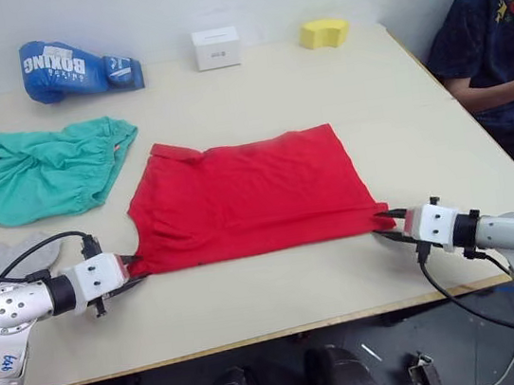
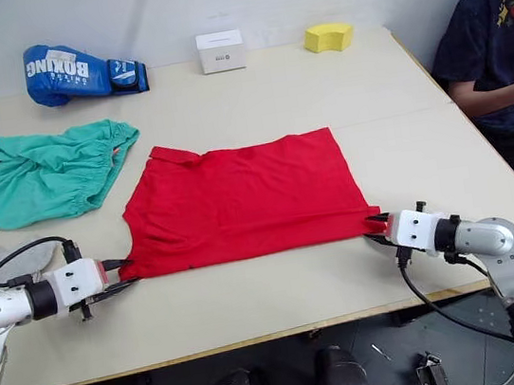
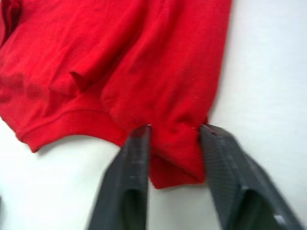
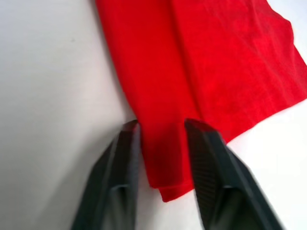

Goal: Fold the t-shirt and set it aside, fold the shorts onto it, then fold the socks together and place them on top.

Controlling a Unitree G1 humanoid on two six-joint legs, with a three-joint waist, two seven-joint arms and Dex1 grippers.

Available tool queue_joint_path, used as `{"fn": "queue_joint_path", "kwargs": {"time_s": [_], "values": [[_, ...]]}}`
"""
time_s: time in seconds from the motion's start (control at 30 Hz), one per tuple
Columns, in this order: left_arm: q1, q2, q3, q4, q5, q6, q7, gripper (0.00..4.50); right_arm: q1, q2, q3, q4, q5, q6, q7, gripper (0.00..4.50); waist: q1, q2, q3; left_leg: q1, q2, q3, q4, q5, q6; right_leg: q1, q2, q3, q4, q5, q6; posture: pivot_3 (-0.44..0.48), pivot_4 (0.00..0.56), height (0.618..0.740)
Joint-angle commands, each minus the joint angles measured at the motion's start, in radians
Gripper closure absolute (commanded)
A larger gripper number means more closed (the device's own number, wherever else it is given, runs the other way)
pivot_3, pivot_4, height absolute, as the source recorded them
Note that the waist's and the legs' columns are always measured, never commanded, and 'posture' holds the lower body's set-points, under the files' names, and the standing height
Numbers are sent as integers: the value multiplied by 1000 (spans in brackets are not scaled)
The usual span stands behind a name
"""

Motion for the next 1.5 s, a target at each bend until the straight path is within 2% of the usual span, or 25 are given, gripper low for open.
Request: {"fn": "queue_joint_path", "kwargs": {"time_s": [0.03,0.07,0.23,0.43,0.47,0.5,0.53,0.57,0.6,0.63,0.67,0.77,1.07,1.5], "values": [[26,21,-14,12,35,1,11,4263,-2,-13,15,43,-7,-9,25,4431,2,0,-1,2,0,0,-1,0,0,1,0,0,0,0,0,0,150,740],[41,21,-6,-3,18,12,5,4472,-5,-14,16,47,-2,-15,32,4500,2,0,-1,4,0,0,-3,0,0,2,0,1,-1,0,0,0,150,740],[176,31,61,-116,-59,67,-23,4472,-8,3,-4,33,96,16,91,4500,-1,0,-2,4,0,1,-8,1,-2,1,0,2,-2,-1,-2,0,150,740],[301,34,127,-206,-90,111,-10,4472,-10,3,0,33,109,34,108,4500,-6,1,-2,4,0,0,-10,1,-2,1,0,-1,-1,-3,-4,0,150,740],[315,31,135,-218,-95,121,-7,4472,-11,5,-1,30,112,39,108,4500,-16,4,0,4,0,-2,-10,1,0,2,0,-3,-2,-3,-4,0,150,740],[326,29,142,-230,-100,130,-6,4472,-12,7,-1,28,112,42,107,4500,-27,5,1,2,-8,-21,-12,3,7,17,-5,-21,-7,-4,-2,0,150,740],[335,27,148,-241,-104,136,-4,4472,-12,9,-2,25,115,48,105,4500,-34,6,1,7,-19,-39,-22,12,14,29,-16,-42,-10,-7,4,0,150,740],[345,26,155,-252,-109,144,-3,4472,-10,10,-2,22,115,59,104,4500,-39,7,2,7,-29,-56,-29,20,14,38,-25,-57,-11,-9,6,0,150,740],[356,23,162,-261,-113,149,-1,4472,-7,10,-5,16,119,67,104,4500,-41,9,3,5,-38,-69,-33,26,16,42,-34,-71,-11,-12,11,0,150,740],[368,21,170,-268,-115,150,2,4472,0,6,-5,10,120,72,109,4500,-30,10,5,5,-44,-80,-33,30,16,42,-37,-75,-9,-15,17,0,150,740],[386,18,180,-273,-116,150,4,4472,14,-2,-6,1,121,73,116,4500,-18,12,6,4,-40,-76,-29,28,14,42,-34,-65,-8,-16,17,0,150,740],[446,12,210,-286,-122,137,-2,4472,66,-27,-15,-33,131,73,135,4500,11,13,6,4,-37,-74,-29,25,8,40,-32,-63,-9,-15,14,0,150,740],[614,-52,286,-392,-150,144,8,4472,292,-77,-80,-190,155,71,114,4500,42,12,6,3,-36,-68,-29,18,7,37,-32,-58,-12,-17,10,0,150,740],[627,-38,318,-377,-137,126,-5,4472,423,-79,-110,-315,168,117,101,4500,46,11,5,3,-34,-66,-29,13,7,36,-30,-56,-15,-18,9,0,150,740]]}}
